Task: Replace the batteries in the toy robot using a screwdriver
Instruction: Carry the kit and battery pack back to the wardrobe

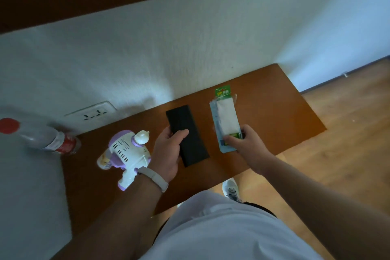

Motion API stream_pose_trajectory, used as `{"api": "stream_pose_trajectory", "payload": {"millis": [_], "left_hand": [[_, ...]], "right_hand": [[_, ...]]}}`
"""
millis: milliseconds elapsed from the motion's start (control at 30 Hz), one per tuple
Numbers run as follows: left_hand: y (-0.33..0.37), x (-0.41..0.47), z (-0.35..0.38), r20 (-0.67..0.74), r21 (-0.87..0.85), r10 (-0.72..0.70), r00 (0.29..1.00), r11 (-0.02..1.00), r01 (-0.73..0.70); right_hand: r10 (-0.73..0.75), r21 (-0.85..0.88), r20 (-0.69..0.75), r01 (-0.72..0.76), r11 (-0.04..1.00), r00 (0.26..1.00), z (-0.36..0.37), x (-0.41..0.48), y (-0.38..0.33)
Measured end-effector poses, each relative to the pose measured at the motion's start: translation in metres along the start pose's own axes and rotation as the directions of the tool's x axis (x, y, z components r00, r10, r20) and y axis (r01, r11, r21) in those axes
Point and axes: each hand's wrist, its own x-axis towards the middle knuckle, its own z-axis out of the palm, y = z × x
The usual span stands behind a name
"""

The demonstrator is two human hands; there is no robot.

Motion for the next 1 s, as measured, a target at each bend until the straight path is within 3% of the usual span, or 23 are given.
{"api": "stream_pose_trajectory", "payload": {"millis": [233,533,767,1000], "left_hand": [[0.007,0.002,0.024,0.116,0.042,-0.015,0.993,0.999,0.01],[-0.003,-0.01,0.1,0.202,0.102,-0.03,0.979,0.995,0.01],[-0.027,-0.022,0.228,0.268,0.187,-0.059,0.962,0.982,0.008],[-0.079,-0.038,0.371,0.357,0.304,-0.124,0.926,0.953,0.011]], "right_hand": [[0.007,0.2,-0.066,0.006,0.98,0.998,-0.019,-0.033,-0.001],[-0.009,0.314,-0.106,0.042,0.948,0.994,-0.088,-0.052,0.009],[-0.05,0.437,-0.239,0.153,0.886,0.97,-0.203,-0.072,0.041],[0.008,0.597,-0.375,0.235,0.768,0.927,-0.328,-0.096,0.106]]}}
